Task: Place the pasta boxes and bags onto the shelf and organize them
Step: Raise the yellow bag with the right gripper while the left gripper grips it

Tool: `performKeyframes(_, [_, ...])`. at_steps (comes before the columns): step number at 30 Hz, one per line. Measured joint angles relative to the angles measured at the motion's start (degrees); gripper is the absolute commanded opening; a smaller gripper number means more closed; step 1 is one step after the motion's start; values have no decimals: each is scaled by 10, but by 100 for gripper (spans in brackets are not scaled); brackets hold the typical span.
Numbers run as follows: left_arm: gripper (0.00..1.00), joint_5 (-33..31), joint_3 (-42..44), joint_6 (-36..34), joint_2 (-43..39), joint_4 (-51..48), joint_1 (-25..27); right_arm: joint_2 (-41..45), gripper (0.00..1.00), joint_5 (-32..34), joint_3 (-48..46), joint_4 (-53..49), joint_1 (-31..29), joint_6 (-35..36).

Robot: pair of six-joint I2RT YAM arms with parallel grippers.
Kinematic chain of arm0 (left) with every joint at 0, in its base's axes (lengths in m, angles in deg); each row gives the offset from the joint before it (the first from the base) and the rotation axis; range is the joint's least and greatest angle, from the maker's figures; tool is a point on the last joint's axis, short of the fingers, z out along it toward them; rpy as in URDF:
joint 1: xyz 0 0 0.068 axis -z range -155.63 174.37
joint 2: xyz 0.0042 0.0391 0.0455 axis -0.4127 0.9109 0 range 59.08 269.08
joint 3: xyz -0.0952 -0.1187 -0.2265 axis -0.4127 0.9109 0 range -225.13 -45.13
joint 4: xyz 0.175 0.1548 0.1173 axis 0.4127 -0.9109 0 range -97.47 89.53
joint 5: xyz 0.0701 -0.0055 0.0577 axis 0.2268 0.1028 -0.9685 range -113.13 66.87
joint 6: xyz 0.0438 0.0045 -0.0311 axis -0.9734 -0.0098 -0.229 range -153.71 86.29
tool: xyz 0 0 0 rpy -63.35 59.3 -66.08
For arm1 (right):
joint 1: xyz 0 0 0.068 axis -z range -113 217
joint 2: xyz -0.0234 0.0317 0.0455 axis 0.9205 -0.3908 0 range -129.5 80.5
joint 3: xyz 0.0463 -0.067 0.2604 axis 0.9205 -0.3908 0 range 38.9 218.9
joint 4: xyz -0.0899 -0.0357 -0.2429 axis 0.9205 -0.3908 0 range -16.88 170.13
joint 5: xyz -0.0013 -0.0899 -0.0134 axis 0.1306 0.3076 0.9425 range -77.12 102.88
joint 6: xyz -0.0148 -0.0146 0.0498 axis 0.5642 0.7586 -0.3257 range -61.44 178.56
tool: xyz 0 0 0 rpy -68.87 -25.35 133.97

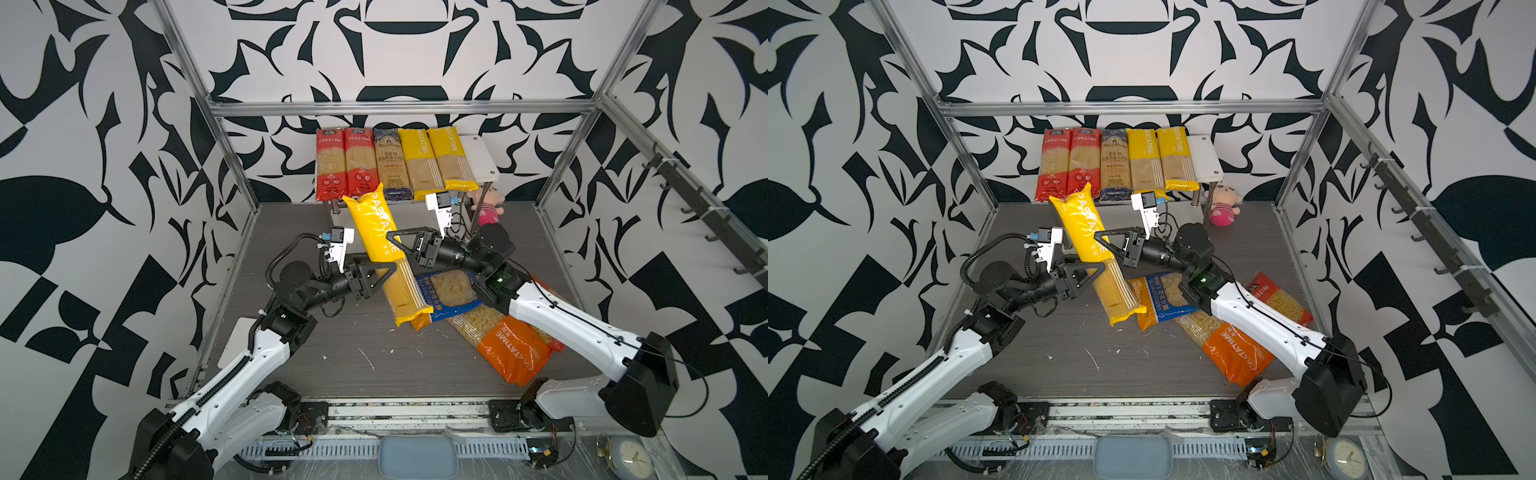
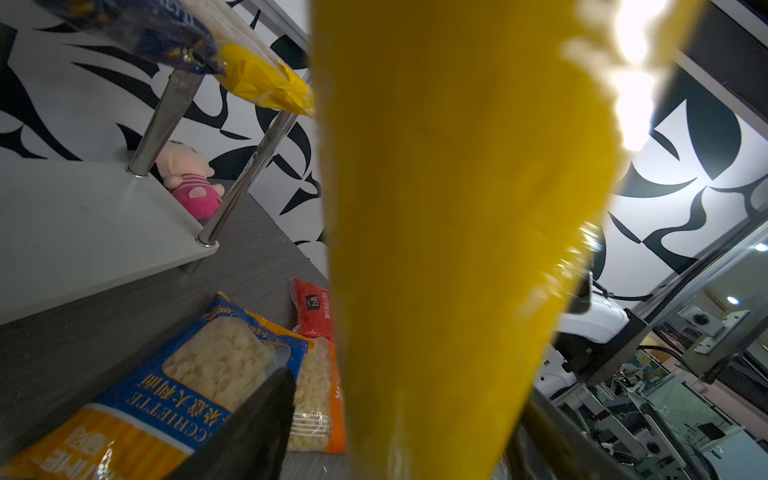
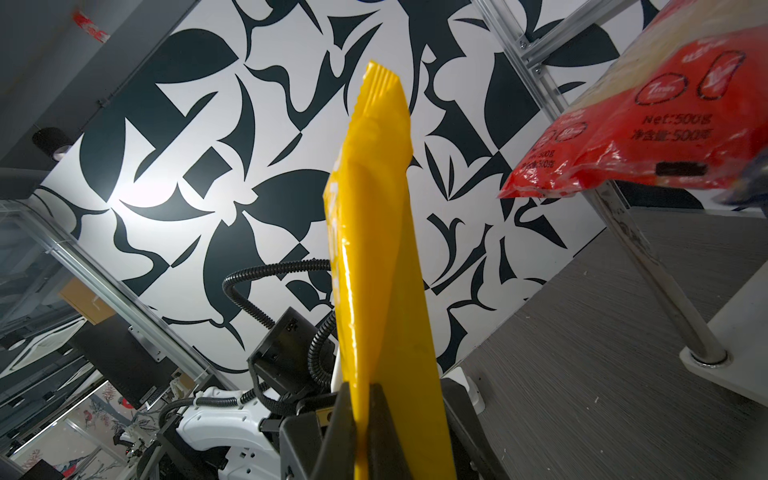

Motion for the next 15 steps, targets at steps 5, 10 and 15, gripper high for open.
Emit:
performKeyframes(5, [54, 14, -7, 32, 27, 43, 0, 0, 0, -1, 0, 2, 2, -10])
performKeyframes(10, [40, 27, -21, 52, 54, 63, 0, 0, 7, 8, -1, -6, 10, -16])
performKeyframes(15, [28, 29, -33, 66, 66, 58, 0, 4, 22, 30, -6, -7, 23, -25])
